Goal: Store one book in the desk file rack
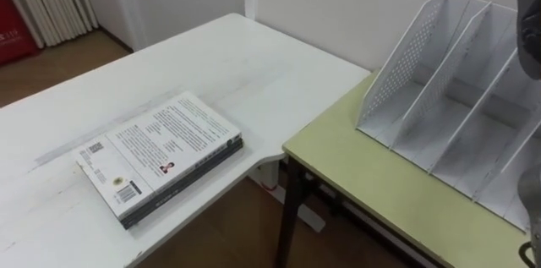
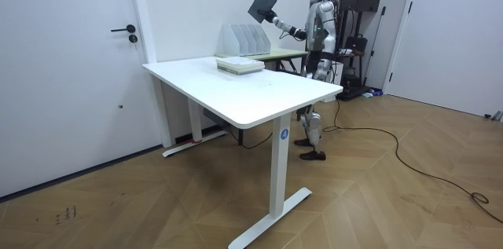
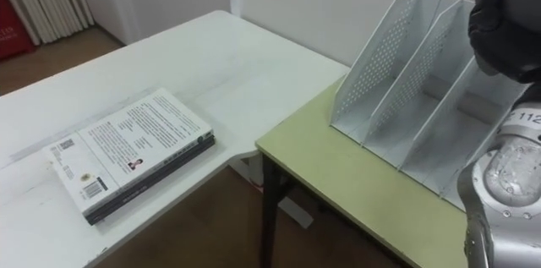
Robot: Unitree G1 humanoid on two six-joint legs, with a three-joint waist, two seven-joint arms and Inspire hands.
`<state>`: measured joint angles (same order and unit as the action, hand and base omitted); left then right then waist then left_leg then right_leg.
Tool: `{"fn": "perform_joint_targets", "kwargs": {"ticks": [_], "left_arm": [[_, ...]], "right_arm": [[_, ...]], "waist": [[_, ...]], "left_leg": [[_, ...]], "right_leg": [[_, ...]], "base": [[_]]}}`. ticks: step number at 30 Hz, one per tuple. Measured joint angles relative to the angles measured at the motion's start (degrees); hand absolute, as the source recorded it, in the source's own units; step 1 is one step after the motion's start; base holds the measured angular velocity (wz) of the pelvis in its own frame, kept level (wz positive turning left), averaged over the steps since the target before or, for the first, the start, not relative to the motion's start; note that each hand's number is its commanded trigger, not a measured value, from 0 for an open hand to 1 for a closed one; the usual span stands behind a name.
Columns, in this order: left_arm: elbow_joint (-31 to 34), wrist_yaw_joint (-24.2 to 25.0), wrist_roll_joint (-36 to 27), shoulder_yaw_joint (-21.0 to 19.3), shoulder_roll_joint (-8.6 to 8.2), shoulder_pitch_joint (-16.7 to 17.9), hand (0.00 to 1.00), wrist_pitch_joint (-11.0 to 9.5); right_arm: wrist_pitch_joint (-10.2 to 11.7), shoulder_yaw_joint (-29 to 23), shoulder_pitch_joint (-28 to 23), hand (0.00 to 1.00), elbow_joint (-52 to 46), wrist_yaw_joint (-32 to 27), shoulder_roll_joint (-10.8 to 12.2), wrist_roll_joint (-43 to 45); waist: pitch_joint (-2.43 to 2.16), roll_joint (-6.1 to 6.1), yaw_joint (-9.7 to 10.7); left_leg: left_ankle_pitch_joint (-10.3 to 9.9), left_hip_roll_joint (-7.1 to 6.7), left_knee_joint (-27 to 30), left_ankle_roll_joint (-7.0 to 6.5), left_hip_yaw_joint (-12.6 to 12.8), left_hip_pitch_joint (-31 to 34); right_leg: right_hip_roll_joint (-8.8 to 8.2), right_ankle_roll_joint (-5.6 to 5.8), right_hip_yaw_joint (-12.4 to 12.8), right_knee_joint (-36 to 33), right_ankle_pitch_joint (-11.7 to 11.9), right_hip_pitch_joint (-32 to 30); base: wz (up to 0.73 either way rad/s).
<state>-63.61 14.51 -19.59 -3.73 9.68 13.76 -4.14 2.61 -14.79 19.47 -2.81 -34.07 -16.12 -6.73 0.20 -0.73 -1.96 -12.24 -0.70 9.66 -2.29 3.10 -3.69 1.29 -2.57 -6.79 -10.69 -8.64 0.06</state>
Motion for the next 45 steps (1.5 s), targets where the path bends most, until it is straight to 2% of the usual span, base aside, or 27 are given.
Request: {"fn": "perform_joint_targets", "kwargs": {"ticks": [9,19,25,40,45], "left_arm": [[-0.37,-0.21,0.03,-0.01,0.12,-0.34,0.00,0.00],[-0.49,-0.73,-0.14,0.11,0.15,-0.52,0.00,0.10],[-0.47,-1.08,-0.16,0.49,0.33,-0.52,0.00,0.05],[-0.48,-1.08,-0.15,0.47,0.33,-0.55,0.00,0.05],[-0.34,-1.09,-0.13,0.46,0.31,-0.51,0.00,0.12]], "right_arm": [[0.00,0.04,0.00,1.00,0.00,-0.27,0.00,0.04],[-0.01,1.53,0.00,1.00,1.07,-0.87,-0.04,0.00],[-0.03,2.24,-0.01,1.00,4.41,-1.35,-0.25,0.00],[-0.03,2.23,-0.01,1.00,4.41,-2.06,-0.26,0.02],[-0.02,2.20,-0.01,1.00,4.41,-2.07,-0.26,0.06]], "waist": [[0.02,-0.20,-0.07],[0.15,-0.46,0.04],[0.11,-0.56,0.23],[0.05,-0.51,0.32],[-0.14,-0.22,0.52]], "left_leg": [[0.00,-0.03,-0.07,0.00,-0.20,0.04],[0.00,0.03,-0.10,0.00,-0.49,-0.01],[0.05,0.03,-0.02,-0.09,-0.30,-0.02],[0.05,0.08,-0.04,-0.09,-0.12,-0.01],[0.05,0.03,-0.03,-0.09,-0.12,-0.01]], "right_leg": [[0.06,0.04,0.08,0.12,-0.11,-0.02],[-0.13,0.04,-1.11,0.07,-0.10,0.20],[-0.23,0.04,-1.13,-0.08,-0.10,0.14],[-0.20,0.03,-1.22,0.03,-0.11,0.12],[-0.17,0.03,-1.22,0.03,-0.11,0.12]], "base": [[0.00],[0.02],[0.00],[0.00],[0.00]]}}
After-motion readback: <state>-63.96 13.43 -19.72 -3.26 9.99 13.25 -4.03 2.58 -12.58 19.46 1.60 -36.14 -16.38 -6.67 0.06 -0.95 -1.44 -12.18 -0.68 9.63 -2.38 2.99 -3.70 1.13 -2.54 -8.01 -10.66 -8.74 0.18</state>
